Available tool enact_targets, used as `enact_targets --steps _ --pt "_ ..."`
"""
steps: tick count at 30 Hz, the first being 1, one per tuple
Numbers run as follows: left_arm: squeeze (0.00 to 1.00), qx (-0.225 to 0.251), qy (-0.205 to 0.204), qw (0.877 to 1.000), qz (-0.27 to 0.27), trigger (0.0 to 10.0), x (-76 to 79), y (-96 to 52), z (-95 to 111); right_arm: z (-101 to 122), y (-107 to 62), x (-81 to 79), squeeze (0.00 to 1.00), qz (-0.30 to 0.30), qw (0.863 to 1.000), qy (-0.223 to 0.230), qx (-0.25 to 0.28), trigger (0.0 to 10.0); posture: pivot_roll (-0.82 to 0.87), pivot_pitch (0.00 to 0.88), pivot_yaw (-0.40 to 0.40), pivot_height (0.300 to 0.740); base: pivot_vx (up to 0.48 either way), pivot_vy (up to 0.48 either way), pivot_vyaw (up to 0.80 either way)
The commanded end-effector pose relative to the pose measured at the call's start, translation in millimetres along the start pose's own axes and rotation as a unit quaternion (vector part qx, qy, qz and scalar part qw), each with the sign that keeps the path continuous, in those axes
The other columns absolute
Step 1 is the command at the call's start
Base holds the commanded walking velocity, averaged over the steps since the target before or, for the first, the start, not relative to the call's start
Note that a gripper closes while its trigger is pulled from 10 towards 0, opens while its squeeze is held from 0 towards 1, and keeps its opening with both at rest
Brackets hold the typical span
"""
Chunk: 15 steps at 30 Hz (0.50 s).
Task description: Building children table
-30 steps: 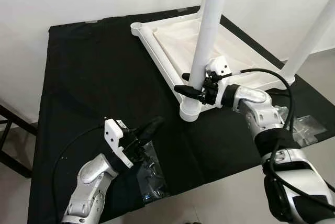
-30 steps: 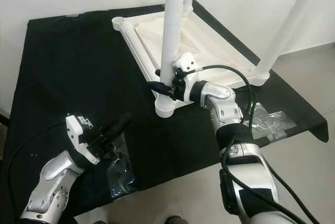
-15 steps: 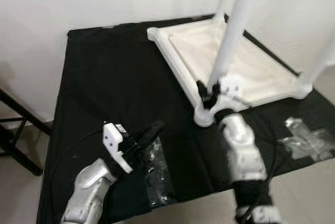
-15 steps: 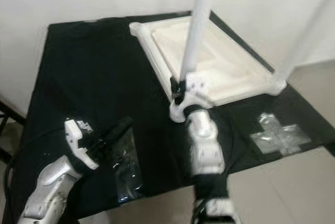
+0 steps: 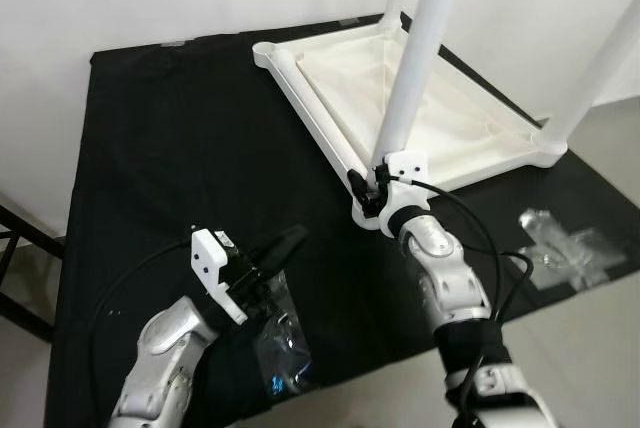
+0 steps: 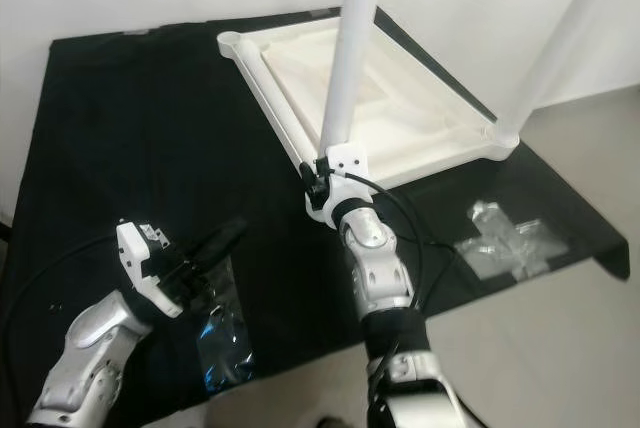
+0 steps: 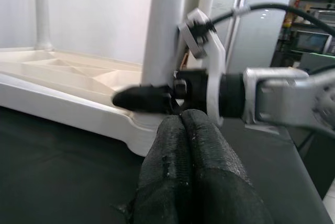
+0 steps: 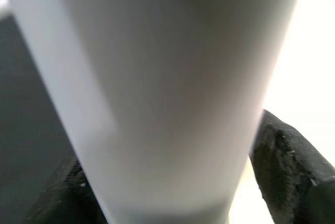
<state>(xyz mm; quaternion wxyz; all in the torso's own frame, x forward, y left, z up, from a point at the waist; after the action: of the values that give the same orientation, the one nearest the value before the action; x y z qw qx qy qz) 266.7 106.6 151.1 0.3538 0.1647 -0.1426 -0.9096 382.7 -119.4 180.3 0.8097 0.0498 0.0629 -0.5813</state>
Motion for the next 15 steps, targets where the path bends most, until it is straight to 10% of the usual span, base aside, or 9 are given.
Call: enact_targets --steps 1,3,4,5,15 --pt "0.0 -0.008 -0.007 1.0 -0.001 10.0 2.8 -2.6 -4 26 4.5 -13.3 0.93 0.097 0.995 -0.021 0.02 10.0 0.01 0.154 -0.022 0.74 0.0 0.0 0.0" --pt "0.0 -0.008 -0.007 1.0 -0.001 10.0 2.8 -2.5 -4 29 4.6 -17.0 0.93 0.137 0.99 -0.041 0.013 10.0 0.01 0.154 -0.022 0.74 0.0 0.0 0.0" --pt "0.0 -0.008 -0.007 1.0 0.0 10.0 3.0 -2.5 -4 36 3.3 -20.0 0.17 0.182 0.982 -0.054 0.016 10.0 0.01 0.153 -0.023 0.74 0.0 0.0 0.0" --pt "0.0 -0.008 -0.008 1.0 0.0 10.0 3.0 -2.5 -4 41 2.8 -21.4 0.0 0.211 0.975 -0.061 0.018 10.0 0.01 0.153 -0.023 0.74 0.0 0.0 0.0" --pt "0.0 -0.008 -0.009 1.0 0.0 10.0 3.3 -3.0 -5 50 2.5 -5.3 0.0 0.347 0.931 -0.099 -0.062 10.0 0.02 0.146 -0.028 0.74 0.0 0.0 0.0"
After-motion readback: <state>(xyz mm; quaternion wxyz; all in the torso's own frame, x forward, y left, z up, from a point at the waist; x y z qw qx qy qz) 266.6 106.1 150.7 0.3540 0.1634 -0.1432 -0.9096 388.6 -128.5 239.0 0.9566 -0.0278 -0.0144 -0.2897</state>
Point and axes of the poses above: a point about 5 cm out from each wrist's last joint towards the gripper, its own y axis pointing out of the wrist towards the gripper, its own z axis along the axis of the wrist's last joint, x = y × z, the point moved 2 cm from there along y, pointing out of the wrist towards the gripper, and after that the axes turned 11 degrees about y, right-handed, at the moved point
